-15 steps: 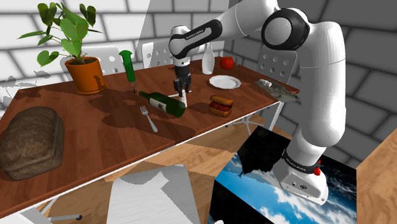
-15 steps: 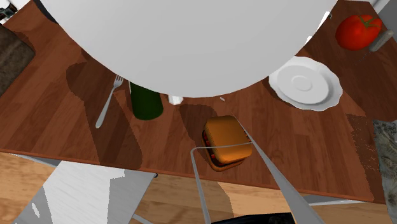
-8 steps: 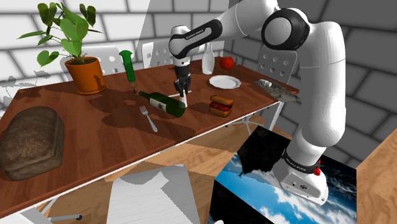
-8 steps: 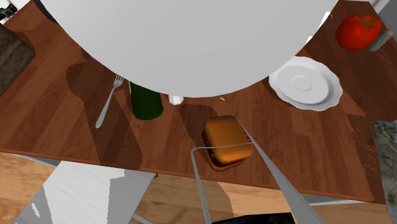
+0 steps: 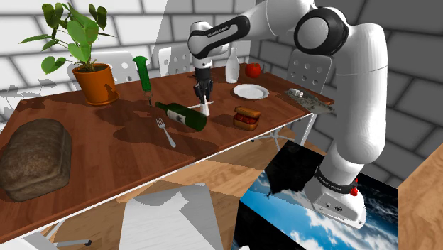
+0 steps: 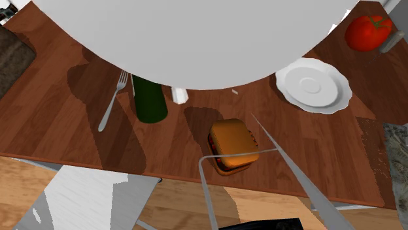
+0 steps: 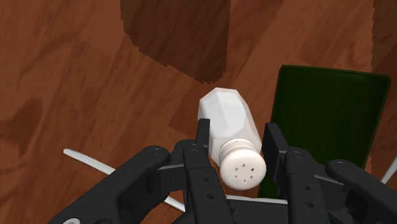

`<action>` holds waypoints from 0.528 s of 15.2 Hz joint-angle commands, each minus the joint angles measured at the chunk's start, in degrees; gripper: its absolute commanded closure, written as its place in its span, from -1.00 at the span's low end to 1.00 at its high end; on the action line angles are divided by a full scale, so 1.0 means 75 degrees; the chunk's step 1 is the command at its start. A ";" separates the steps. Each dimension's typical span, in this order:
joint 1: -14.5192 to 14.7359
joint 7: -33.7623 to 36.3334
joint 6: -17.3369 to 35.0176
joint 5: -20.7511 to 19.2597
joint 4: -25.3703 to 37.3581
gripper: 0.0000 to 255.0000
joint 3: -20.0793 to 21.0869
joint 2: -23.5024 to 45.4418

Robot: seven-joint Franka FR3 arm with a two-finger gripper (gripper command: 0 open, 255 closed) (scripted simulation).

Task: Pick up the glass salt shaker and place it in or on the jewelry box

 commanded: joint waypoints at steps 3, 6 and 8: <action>-0.0003 0.0017 -0.0360 -0.0003 0.0249 1.00 0.0000 -0.0110; -0.0004 0.0032 -0.0639 -0.0005 0.0466 1.00 0.0000 -0.0173; -0.0005 0.0041 -0.0829 -0.0006 0.0622 1.00 0.0000 -0.0207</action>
